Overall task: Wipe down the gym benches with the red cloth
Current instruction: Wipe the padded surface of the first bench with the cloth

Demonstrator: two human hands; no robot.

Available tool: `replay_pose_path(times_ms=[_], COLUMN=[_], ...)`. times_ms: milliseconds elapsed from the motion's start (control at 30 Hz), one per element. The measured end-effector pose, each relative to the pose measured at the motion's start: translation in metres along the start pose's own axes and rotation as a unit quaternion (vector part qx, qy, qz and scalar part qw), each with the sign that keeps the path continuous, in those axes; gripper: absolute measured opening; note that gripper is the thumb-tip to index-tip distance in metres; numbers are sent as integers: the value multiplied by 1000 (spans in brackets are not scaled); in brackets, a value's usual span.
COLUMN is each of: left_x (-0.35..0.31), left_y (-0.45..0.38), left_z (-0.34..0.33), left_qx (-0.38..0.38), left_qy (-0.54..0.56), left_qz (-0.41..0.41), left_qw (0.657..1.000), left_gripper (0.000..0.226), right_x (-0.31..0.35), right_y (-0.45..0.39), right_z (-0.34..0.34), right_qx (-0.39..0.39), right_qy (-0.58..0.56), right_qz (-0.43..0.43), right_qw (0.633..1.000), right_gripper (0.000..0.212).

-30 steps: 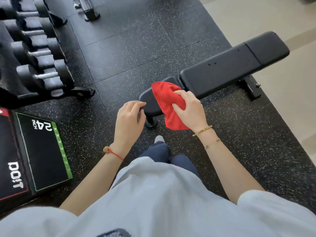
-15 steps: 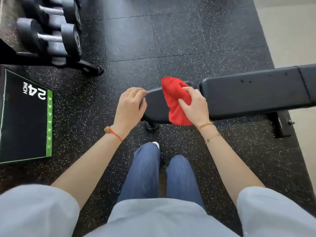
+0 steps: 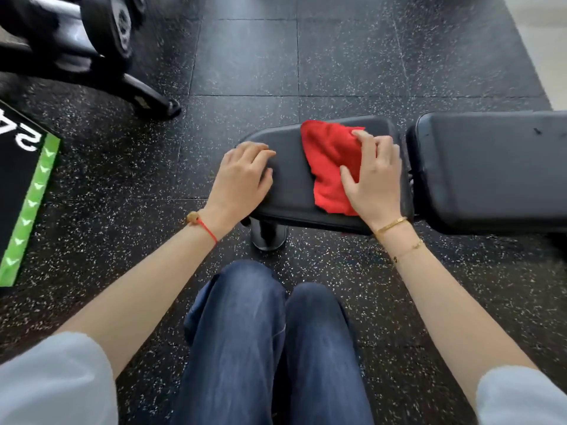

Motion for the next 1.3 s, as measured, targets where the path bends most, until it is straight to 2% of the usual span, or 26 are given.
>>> replay_pose_path(times_ms=[67,167,267,300,367,500,667,800,933,1033,1167,1233,1300], left_x=[6,9,8,8,7,3,3,0,0,1,0,1,1], left_y=[0,-1,1,1,2,0,-1,-1,0,1,0,-1,0], left_z=[-14,-23,-25,-26,-27,-29,-35,-36,-36,-37,-37,-37,-36], left_qx=[-12,-55,-90,-98,-109,-108,-110,-117,-131,-136,-138,-140,-142], left_qy=[-4,1,13,16,20,10,-8,-18,-14,-10,-7,-4,0], left_qz=[-1,-7,-6,-2,11,21,29,26,28,26,31,34,35], left_qw=[1000,998,996,995,994,994,993,993,991,990,990,989,989], left_gripper=[36,38,37,37,36,37,41,41,41,41,42,43,43], right_x=[-6,4,23,26,26,6,-36,-25,13,-1,-41,-28,-1], right_y=[1,-3,-2,1,7,15,1,-39,-16,0,-32,-46,-46], right_z=[-6,-11,-31,-40,-49,-42,-39,-48,-52,-48,-48,-53,-58], right_qx=[-42,-71,45,76,88,80,80,125,112,108,116,115,120], right_qy=[86,98,49,76,121,91,123,106,97,87,94,87,78], right_qz=[3,95,162,163,159,159,119,75,153,207,123,98,111], right_qw=[995,988,985,981,976,980,982,984,977,969,981,985,983], right_gripper=[63,60,60,62,67,73,65,60,62,61,58,57,57])
Point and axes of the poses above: each hand's wrist, its own y-axis away from the middle knuckle, its own z-axis out of the back of the hand, x = y × z, the point moved 6 cm from there along -y, towards the middle knuckle, and after that the axes turned 9 degrees about y, right-handed, at the moved point
